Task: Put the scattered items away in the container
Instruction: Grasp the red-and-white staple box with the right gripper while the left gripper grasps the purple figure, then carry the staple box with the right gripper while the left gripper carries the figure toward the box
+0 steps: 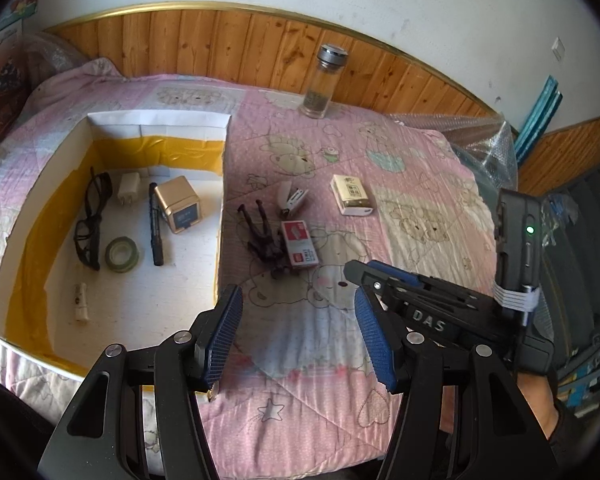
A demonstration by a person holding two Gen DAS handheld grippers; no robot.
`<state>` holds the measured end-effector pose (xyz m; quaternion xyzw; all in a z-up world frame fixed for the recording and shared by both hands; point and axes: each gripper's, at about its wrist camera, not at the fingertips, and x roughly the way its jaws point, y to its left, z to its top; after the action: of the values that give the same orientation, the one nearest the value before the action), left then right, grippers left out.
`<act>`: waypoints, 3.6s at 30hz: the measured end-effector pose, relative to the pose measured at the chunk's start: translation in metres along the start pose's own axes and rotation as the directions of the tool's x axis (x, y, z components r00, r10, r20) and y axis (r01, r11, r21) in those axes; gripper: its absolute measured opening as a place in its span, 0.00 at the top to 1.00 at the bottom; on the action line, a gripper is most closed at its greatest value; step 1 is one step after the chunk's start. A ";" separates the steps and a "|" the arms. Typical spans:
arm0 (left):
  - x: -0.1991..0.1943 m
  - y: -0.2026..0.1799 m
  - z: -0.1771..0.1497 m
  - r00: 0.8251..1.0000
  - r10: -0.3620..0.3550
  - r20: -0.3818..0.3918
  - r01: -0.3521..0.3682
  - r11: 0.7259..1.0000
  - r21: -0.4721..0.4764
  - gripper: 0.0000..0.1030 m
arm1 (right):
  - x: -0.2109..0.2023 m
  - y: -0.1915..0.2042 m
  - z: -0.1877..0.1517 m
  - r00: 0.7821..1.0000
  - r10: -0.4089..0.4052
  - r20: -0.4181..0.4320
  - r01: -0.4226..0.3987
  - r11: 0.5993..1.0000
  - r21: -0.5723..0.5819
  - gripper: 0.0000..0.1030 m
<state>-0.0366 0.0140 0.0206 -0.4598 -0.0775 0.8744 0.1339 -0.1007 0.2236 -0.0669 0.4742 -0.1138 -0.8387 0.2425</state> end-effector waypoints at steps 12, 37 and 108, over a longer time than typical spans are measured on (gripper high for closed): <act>0.041 -0.007 0.008 0.997 0.008 -0.081 -0.007 1.000 0.013 0.41 | 0.116 -0.018 0.024 0.982 -0.123 -0.145 0.096 0.979 -0.180 0.57; 0.213 0.002 0.035 0.951 0.264 -0.159 -0.270 0.962 -0.023 0.41 | 0.070 -0.107 0.024 0.984 -0.103 -0.147 0.103 0.995 -0.007 0.72; -0.004 -0.011 -0.044 0.996 -0.090 0.000 0.090 0.994 -0.059 0.68 | -0.029 0.014 -0.074 0.987 -0.154 -0.041 0.150 0.985 -0.086 0.85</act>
<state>0.0034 0.0240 0.0018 -0.4607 -0.1238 0.8643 0.1597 -0.0203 0.2294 -0.0782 0.4909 -0.0364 -0.8472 0.1999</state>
